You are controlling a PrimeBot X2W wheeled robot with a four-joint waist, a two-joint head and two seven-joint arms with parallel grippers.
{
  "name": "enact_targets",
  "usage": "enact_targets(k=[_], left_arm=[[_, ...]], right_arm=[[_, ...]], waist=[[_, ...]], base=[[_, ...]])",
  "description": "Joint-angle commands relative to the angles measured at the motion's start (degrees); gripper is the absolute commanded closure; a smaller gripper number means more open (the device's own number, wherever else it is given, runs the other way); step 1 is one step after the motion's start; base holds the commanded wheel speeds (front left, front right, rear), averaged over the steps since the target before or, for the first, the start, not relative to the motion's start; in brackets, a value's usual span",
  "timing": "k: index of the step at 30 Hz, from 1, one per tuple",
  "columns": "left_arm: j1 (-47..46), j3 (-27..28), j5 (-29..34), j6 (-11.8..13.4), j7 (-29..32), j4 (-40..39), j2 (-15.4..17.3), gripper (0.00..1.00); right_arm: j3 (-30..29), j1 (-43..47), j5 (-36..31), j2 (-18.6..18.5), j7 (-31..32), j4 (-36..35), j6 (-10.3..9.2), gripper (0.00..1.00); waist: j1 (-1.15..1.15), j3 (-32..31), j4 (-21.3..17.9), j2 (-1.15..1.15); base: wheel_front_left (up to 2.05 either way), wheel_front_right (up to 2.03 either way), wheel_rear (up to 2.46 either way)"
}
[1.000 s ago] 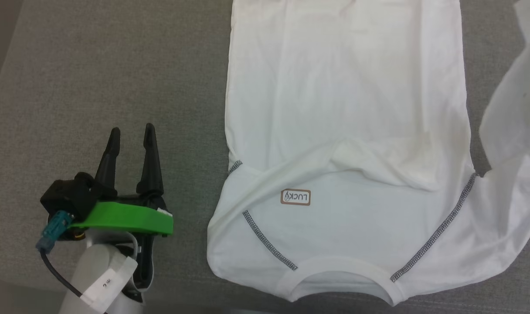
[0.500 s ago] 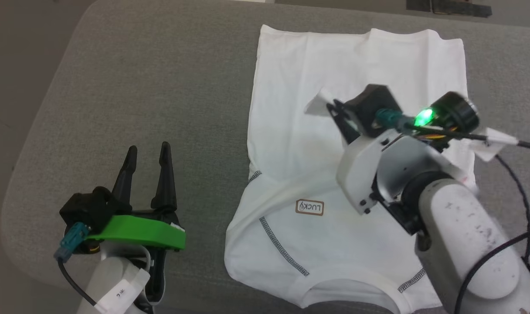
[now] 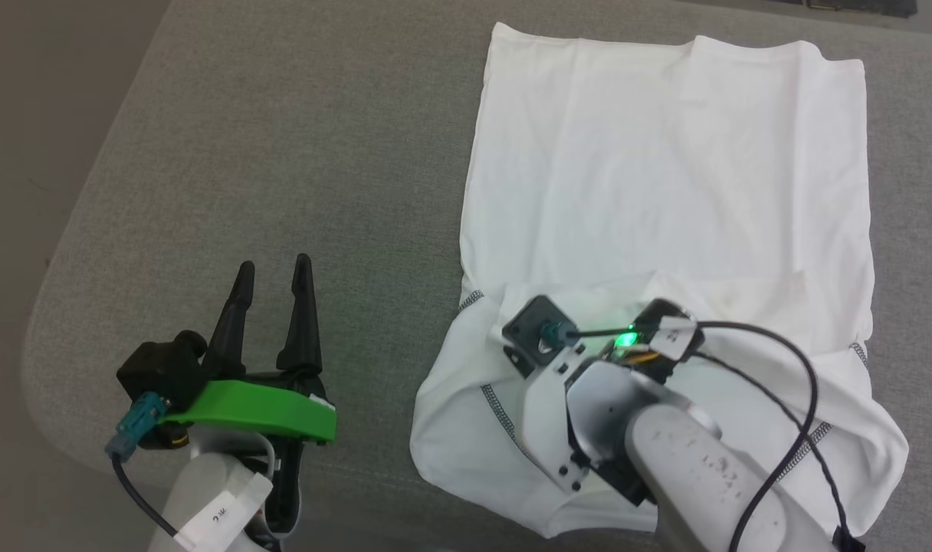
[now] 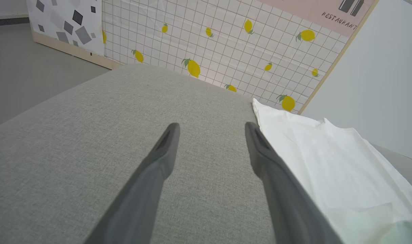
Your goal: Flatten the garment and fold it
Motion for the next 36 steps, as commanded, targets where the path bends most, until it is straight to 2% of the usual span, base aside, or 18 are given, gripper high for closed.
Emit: enact_targets(k=[1,6,7,8,13,17,23,31,36], left_arm=[[-0.4,0.2,0.2,-0.4,-0.2,0.3,-0.4,0.00],[-0.2,0.4,0.4,-0.8,-0.2,0.9,-0.8,0.00],[-0.2,0.4,0.5,-0.8,-0.2,1.1,-0.9,0.00],[-0.1,0.5,0.5,-0.9,-0.2,1.2,-0.9,0.00],[0.6,0.6,1.0,-1.2,-0.2,1.7,-0.9,0.00],[1.1,0.7,1.3,-1.2,-0.2,1.9,-0.5,0.00],[1.1,0.9,1.6,-1.0,0.4,1.8,0.8,0.00],[-5.0,1.4,3.2,-0.6,4.7,0.8,5.6,0.00],[-12.6,1.5,4.5,-0.9,9.0,2.2,9.7,0.00]], right_arm=[[0.9,0.9,0.5,0.3,-0.6,1.4,-0.10,1.00],[4.7,2.7,1.9,0.9,-1.0,5.8,-0.10,1.00],[5.2,3.0,2.4,1.0,-1.2,6.1,-0.10,0.46],[5.4,3.4,3.2,1.1,-1.3,6.3,-0.10,0.00],[2.5,4.0,6.5,1.7,-5.7,2.7,-0.10,0.00],[-2.6,4.8,7.6,1.9,-11.6,-4.2,-0.10,0.00],[-14.0,8.8,4.6,2.0,-22.7,-14.8,-0.10,0.00],[-28.5,14.8,0.7,2.1,-31.8,-21.4,-0.10,0.00],[-33.2,16.2,0.5,2.2,-34.6,-21.2,-0.10,0.00]], waist=[[0.00,0.0,0.0,0.00],[0.00,-0.6,-0.6,0.00],[0.00,-0.8,-0.8,0.00],[0.00,-1.0,-1.0,0.00],[0.00,-2.4,-2.3,0.00],[0.00,-3.5,-3.9,0.00],[0.00,-4.2,-7.0,0.00],[0.00,-2.1,-12.4,0.00],[0.00,0.9,-15.4,0.00]], base=[[0.00,0.00,0.00],[0.00,0.00,0.00],[0.00,0.00,0.00],[0.00,0.00,0.00],[0.00,0.00,0.00],[0.00,0.00,0.00],[0.00,0.00,0.00],[0.00,0.00,0.00],[0.00,0.00,0.00]])
